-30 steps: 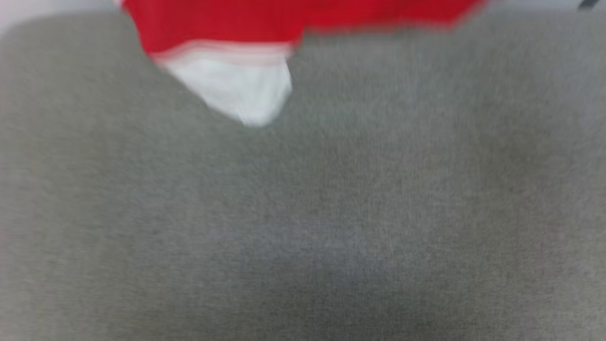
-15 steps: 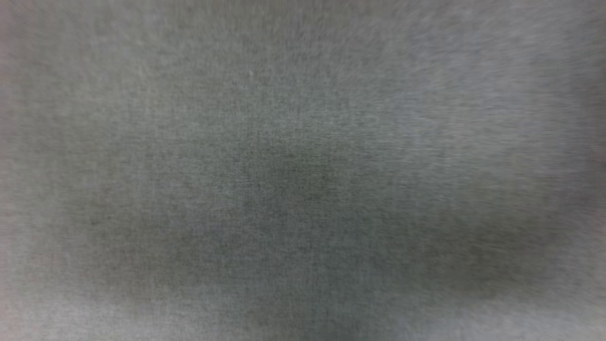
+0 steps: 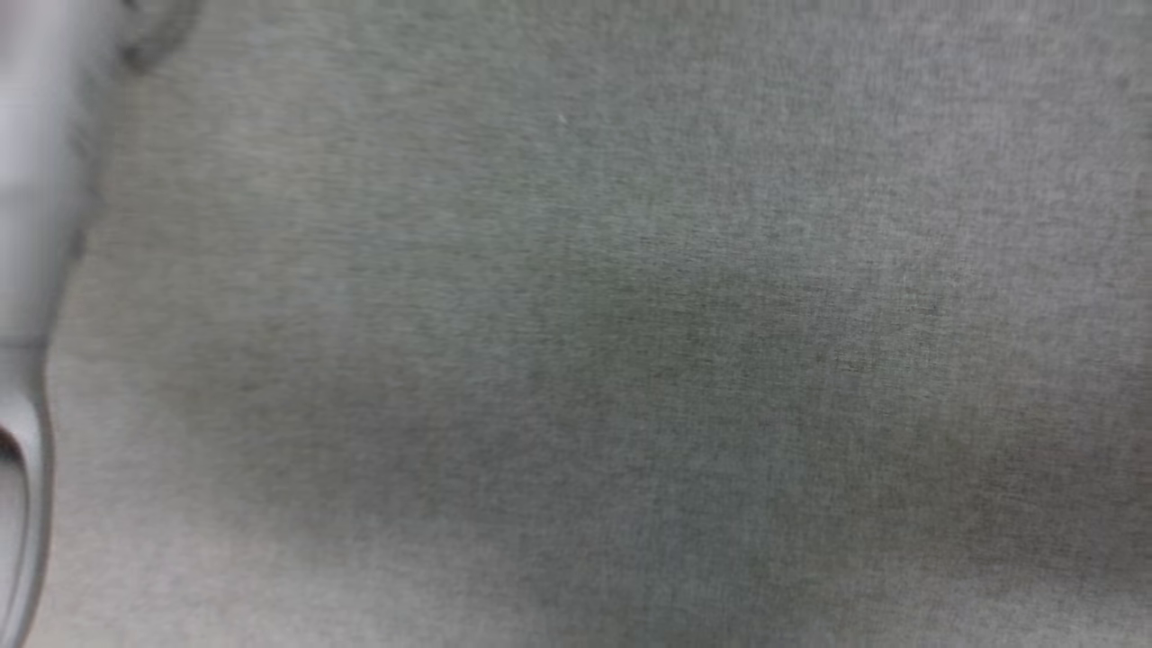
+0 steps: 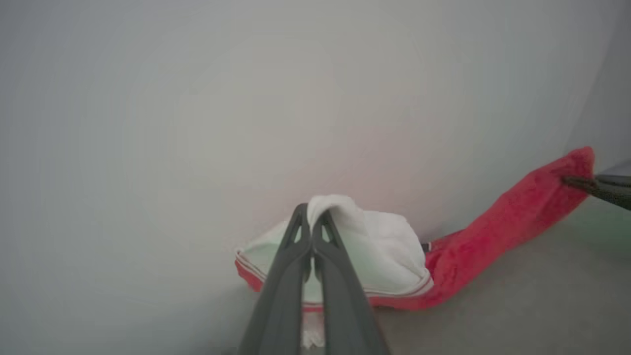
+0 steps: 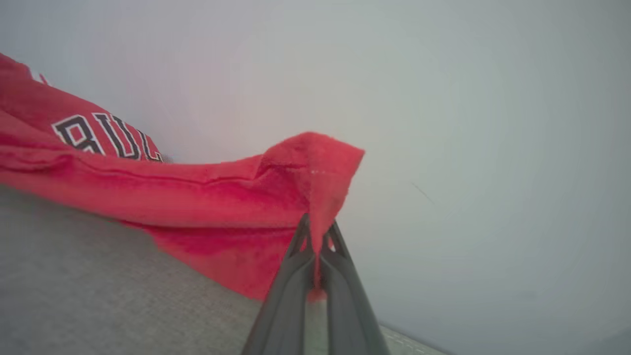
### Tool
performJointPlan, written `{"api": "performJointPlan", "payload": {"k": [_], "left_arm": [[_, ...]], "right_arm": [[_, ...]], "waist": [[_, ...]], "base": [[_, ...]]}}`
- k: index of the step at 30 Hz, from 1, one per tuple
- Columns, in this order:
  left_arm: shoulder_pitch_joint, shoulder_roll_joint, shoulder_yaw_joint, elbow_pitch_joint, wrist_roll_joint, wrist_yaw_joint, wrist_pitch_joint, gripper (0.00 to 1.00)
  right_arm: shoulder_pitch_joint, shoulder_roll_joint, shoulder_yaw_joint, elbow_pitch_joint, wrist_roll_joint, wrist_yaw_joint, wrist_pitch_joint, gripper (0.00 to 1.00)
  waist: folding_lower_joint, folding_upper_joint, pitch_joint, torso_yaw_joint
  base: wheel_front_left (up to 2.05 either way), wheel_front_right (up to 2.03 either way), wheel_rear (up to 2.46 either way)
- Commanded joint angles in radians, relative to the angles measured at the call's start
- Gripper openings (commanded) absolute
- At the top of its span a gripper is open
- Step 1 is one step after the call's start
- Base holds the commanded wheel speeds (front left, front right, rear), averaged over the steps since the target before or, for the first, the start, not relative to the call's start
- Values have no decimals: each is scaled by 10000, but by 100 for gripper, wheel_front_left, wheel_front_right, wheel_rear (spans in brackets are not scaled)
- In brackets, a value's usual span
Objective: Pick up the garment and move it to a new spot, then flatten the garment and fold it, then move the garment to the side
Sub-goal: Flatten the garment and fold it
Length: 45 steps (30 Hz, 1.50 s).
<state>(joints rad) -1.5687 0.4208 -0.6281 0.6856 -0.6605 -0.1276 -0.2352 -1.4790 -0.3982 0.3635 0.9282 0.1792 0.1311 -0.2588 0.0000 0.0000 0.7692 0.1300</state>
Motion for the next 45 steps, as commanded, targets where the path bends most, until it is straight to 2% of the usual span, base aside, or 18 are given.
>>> {"api": "performJointPlan", "payload": {"k": [1, 5, 8, 12, 14, 19, 29, 36, 42, 45], "left_arm": [[281, 130, -267, -196, -353, -31, 187, 0], [1268, 972, -1672, -1320, -1565, -35, 1221, 0], [2113, 1691, -2369, -2286, -2387, -39, 1990, 0], [3452, 2628, -2763, -3498, -3231, -1, 2833, 0], [4199, 2988, -2935, -4142, -3505, 207, 3136, 0], [6248, 3826, -3258, -6111, -4254, 1259, 3565, 0], [10007, 5504, -3652, -9320, -5477, 4044, 3264, 0], [12116, 6004, -3824, -10630, -6426, 5561, 2614, 0], [13442, 6179, -3955, -11425, -7200, 6589, 2241, 0], [13797, 6310, -3900, -11807, -7351, 6933, 2003, 0]], "right_arm": [[270, -64, 289, -109, 398, -6, 40, 0], [1238, -639, 1179, -899, 2164, -6, 423, 0], [2173, -1417, 1847, -1830, 3298, -6, 742, 0], [3463, -2318, 2255, -2928, 4550, -6, 1218, 0], [4111, -2691, 2307, -3362, 4980, -6, 1336, 0], [5837, -3478, 2622, -4494, 5777, -6, 1708, 0], [8892, -4628, 2798, -6112, 6481, -6, 2059, 0], [10724, -5321, 2794, -7001, 6565, -8, 1935, 0], [12248, -5846, 2725, -7816, 6889, -8, 2102, 0], [12868, -5970, 2404, -8035, 7057, -8, 1997, 0]], "waist": [[0, 0, -1049, 443], [0, 0, -1923, 602], [0, 0, -2580, 627], [0, 0, -3298, 585], [0, 0, -3613, 565], [0, 0, -4261, 469], [0, 0, -4999, 296], [0, 0, -5334, 288], [0, 0, -5422, 209], [0, 0, -5395, 110]], "base": [[0, 0, 0], [0, 0, 0], [0, 0, 0], [0, 0, 0], [0, 0, 0], [0, 0, 0], [0, 0, 0], [0, 0, 0], [0, 0, 0], [0, 0, 0]]}}
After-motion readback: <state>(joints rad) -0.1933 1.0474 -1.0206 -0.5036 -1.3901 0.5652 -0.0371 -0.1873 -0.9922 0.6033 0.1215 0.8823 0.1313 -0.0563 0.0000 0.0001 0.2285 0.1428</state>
